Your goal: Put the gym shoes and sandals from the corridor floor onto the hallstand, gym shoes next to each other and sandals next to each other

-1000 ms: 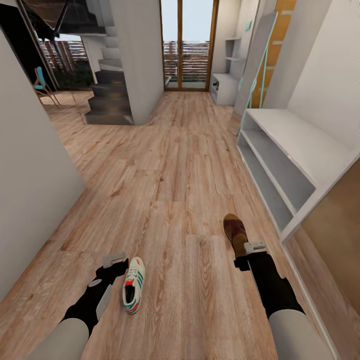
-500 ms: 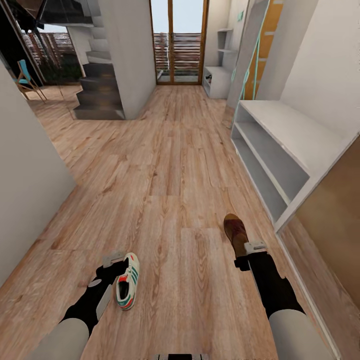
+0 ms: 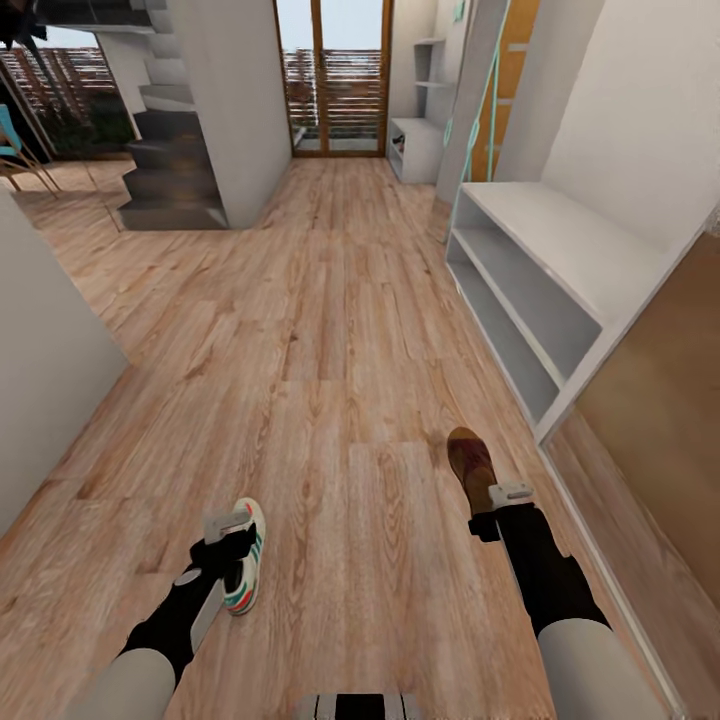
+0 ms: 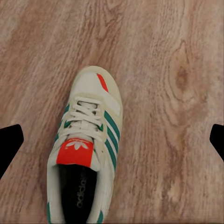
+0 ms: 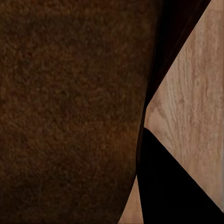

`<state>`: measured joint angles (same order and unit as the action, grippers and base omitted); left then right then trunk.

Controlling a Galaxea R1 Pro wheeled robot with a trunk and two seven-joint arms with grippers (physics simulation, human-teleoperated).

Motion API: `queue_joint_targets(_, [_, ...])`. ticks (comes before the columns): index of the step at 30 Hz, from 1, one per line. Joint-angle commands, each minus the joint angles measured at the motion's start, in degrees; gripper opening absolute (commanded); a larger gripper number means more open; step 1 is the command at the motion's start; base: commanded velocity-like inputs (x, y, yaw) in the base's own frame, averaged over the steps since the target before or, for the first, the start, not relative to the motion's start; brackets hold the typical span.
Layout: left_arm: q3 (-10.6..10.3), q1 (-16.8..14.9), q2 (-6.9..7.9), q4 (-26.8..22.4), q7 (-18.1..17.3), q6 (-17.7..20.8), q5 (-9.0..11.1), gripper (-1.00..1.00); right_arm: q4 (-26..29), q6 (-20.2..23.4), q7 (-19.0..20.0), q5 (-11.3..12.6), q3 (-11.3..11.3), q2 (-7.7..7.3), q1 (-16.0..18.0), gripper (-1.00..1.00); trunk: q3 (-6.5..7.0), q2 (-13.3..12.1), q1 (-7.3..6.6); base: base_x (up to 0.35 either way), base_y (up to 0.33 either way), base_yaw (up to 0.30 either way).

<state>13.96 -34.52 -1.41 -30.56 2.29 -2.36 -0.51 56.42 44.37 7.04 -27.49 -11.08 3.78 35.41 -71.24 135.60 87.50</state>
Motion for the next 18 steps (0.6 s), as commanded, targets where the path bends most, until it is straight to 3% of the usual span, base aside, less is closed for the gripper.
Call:
queue_joint_targets(1, [0.0,0.4,0.0,0.0,0.0,-0.7,0.0,1.0,0.0,0.0,-0.2,0.2,0.0,0.0,0.0,-1.0,-0.27,0.4,0.22,0.0,0.0,-0.123])
queue_joint_targets(18, [0.2,1.6,0.17,0.0,0.0,-3.8,0.6,1.0,0.0,0.0,-0.2,0.2,0.1,0.09,0.0,-1.0,-3.66,7.2,3.96,0.0,0.0,-0.023])
